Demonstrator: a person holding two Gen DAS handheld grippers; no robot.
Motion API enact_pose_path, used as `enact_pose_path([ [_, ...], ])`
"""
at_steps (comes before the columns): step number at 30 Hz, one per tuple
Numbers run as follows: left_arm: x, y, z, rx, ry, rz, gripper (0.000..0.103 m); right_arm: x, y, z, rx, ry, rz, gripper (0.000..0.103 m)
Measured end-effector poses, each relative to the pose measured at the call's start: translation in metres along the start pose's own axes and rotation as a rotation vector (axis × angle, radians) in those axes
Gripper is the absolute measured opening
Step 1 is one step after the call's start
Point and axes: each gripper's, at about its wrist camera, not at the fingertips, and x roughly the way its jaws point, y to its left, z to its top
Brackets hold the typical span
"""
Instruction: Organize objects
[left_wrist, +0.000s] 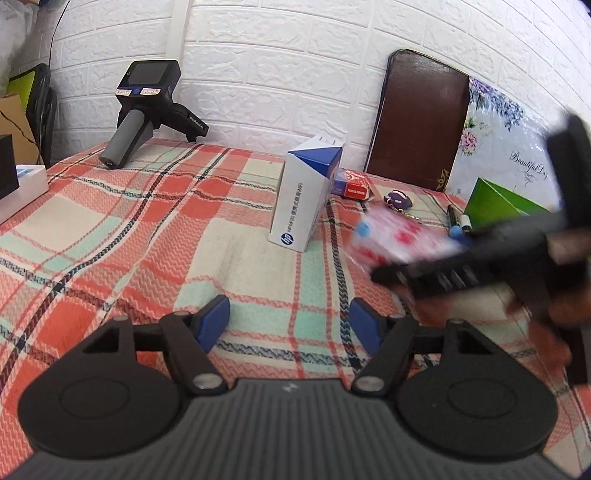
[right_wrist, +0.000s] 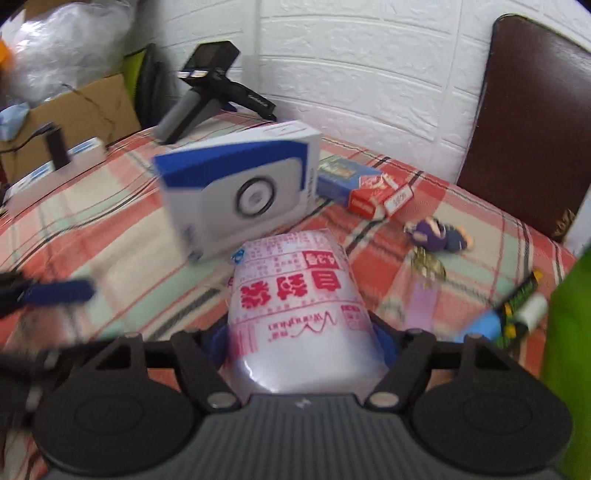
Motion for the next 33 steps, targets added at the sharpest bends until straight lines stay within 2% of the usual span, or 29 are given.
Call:
enact_pose_path([
  [3, -0.001, -0.002, -0.001, 0.008, 0.002, 0.001, 0.073, -0.036, 0.013, -0.035, 0.007, -0.033, 0.012, 0.072],
  [8, -0.002, -0.006, 0.001, 0.035, 0.025, -0.015, 0.073, -0.104, 0.026, -0.097, 0.022, -0.068, -0.017, 0.073],
  [10, -0.002, -0.013, 0.003, 0.044, 0.051, -0.041, 0.073, -0.124, 0.027, -0.117, 0.032, -0.079, -0.047, 0.079],
  [11, -0.002, -0.017, 0.005, 0.025, 0.07, -0.089, 0.073, -0.133, 0.026, -0.126, 0.045, -0.085, -0.068, 0.084],
  [12, -0.003, -0.023, 0.007, 0.004, 0.092, -0.149, 0.073, -0.141, 0.024, -0.134, 0.069, -0.088, -0.098, 0.097],
  [13, -0.004, -0.03, 0.008, -0.014, 0.115, -0.208, 0.073, -0.148, 0.022, -0.143, 0.102, -0.09, -0.119, 0.102],
  [14, -0.005, -0.038, 0.01, -0.021, 0.134, -0.265, 0.073, -0.154, 0.02, -0.151, 0.138, -0.09, -0.124, 0.102],
  [16, -0.008, -0.063, 0.009, 0.029, 0.158, -0.363, 0.073, -0.166, 0.017, -0.165, 0.184, -0.091, -0.128, 0.102],
  [19, -0.015, -0.099, 0.003, 0.146, 0.19, -0.466, 0.074, -0.178, 0.021, -0.177, 0.181, -0.095, -0.166, 0.103],
  [22, -0.018, -0.125, -0.006, 0.201, 0.255, -0.573, 0.073, -0.185, 0.019, -0.186, 0.211, -0.1, -0.176, 0.103],
  [25, -0.02, -0.142, -0.018, 0.258, 0.296, -0.628, 0.067, -0.189, 0.017, -0.191, 0.234, -0.112, -0.184, 0.103],
  [29, -0.015, -0.149, -0.025, 0.218, 0.361, -0.707, 0.058, -0.193, 0.018, -0.199, 0.237, -0.122, -0.186, 0.098],
  [31, -0.018, -0.151, -0.029, 0.215, 0.354, -0.699, 0.058, -0.195, 0.017, -0.201, 0.216, -0.127, -0.187, 0.092],
  [33, -0.018, -0.156, -0.03, 0.214, 0.361, -0.705, 0.058, -0.197, 0.015, -0.203, 0.186, -0.128, -0.204, 0.092],
])
